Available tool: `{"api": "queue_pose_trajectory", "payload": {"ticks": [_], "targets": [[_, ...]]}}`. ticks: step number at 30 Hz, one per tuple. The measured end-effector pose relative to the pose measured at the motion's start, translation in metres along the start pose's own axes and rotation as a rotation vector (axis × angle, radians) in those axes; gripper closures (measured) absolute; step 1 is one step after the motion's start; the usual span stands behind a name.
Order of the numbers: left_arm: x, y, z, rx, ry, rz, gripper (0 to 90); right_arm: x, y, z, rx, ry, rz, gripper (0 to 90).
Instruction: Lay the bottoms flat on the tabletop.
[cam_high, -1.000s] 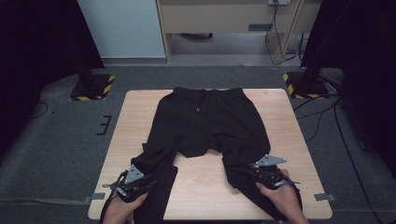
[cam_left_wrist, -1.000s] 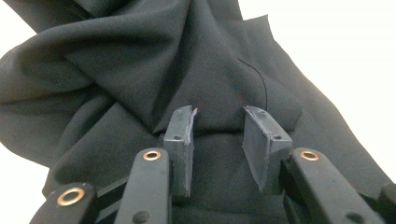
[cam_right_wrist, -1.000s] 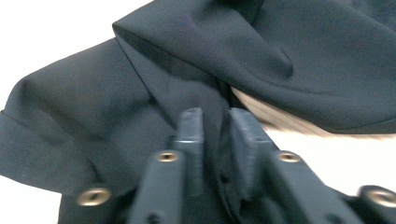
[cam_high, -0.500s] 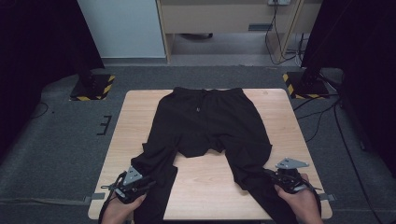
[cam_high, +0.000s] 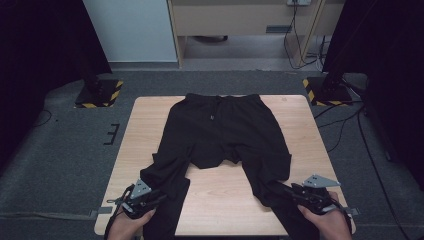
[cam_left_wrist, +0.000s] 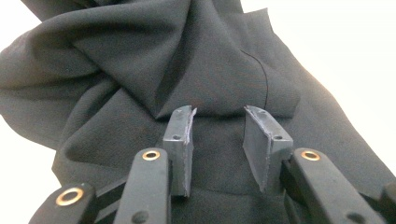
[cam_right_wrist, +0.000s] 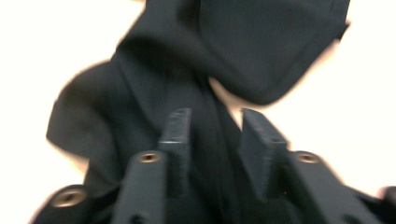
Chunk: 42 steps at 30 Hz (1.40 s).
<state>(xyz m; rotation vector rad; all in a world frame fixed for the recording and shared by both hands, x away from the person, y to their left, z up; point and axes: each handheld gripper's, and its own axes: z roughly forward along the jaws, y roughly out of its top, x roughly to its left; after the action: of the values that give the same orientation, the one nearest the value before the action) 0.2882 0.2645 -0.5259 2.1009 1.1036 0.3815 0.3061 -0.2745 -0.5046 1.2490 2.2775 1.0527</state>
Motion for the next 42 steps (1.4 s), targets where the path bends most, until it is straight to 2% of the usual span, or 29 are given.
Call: {"api": "queue_pose_trajectory", "payload": {"ticks": [5,8,10,12,15,16,18,20,24,27,29,32,34,36,39,42], "targets": [[0.001,0.000,0.000,0.002,-0.007,0.002,62.4,0.007,0.023,0.014,-0.042,-0.002,-0.025,45.1],[0.002,0.000,-0.001,0.004,-0.011,0.002,62.6,0.012,0.031,0.026,-0.053,0.010,-0.015,40.4],[0.002,0.000,-0.001,0.006,-0.011,0.006,62.6,0.015,0.037,0.034,-0.059,0.023,-0.002,38.4],[0.002,0.000,-0.001,0.006,-0.011,0.007,62.6,0.019,0.042,0.040,-0.070,0.032,-0.016,38.9],[0.002,0.000,-0.001,0.008,-0.010,0.013,62.6,0.028,0.048,0.049,-0.040,0.024,-0.059,57.1],[0.002,0.000,-0.001,0.008,-0.010,0.013,62.5,0.030,0.050,0.052,-0.019,0.017,-0.068,67.6],[0.002,0.000,-0.001,0.007,-0.008,0.013,62.5,0.030,0.052,0.054,-0.007,0.005,-0.076,79.8],[0.002,0.000,-0.001,0.007,-0.008,0.014,62.6,0.025,0.055,0.054,0.004,-0.003,-0.070,85.7],[0.002,0.000,-0.001,0.007,-0.006,0.011,62.6,0.005,0.063,0.057,0.035,-0.044,-0.067,85.8],[0.002,0.000,0.000,0.004,-0.007,0.008,62.5,-0.013,0.073,0.061,0.037,-0.066,-0.073,85.7],[0.003,0.001,0.000,0.002,-0.008,0.003,62.4,-0.025,0.077,0.068,0.048,-0.085,-0.069,86.9],[0.003,0.001,0.001,0.001,-0.009,0.002,62.3,-0.040,0.077,0.082,0.085,-0.109,-0.037,86.5],[0.003,0.000,0.001,-0.002,-0.007,0.004,62.0,-0.047,0.073,0.091,0.109,-0.124,-0.013,83.4],[0.002,0.000,0.001,-0.004,-0.004,0.003,61.8,-0.051,0.068,0.094,0.109,-0.123,0.017,78.1],[0.002,0.000,0.001,-0.005,-0.004,0.008,61.6,-0.053,0.067,0.083,0.061,-0.132,0.048,67.3],[0.003,0.001,0.001,-0.002,-0.008,0.008,61.5,-0.051,0.070,0.063,0.004,-0.139,0.037,58.9]]}}
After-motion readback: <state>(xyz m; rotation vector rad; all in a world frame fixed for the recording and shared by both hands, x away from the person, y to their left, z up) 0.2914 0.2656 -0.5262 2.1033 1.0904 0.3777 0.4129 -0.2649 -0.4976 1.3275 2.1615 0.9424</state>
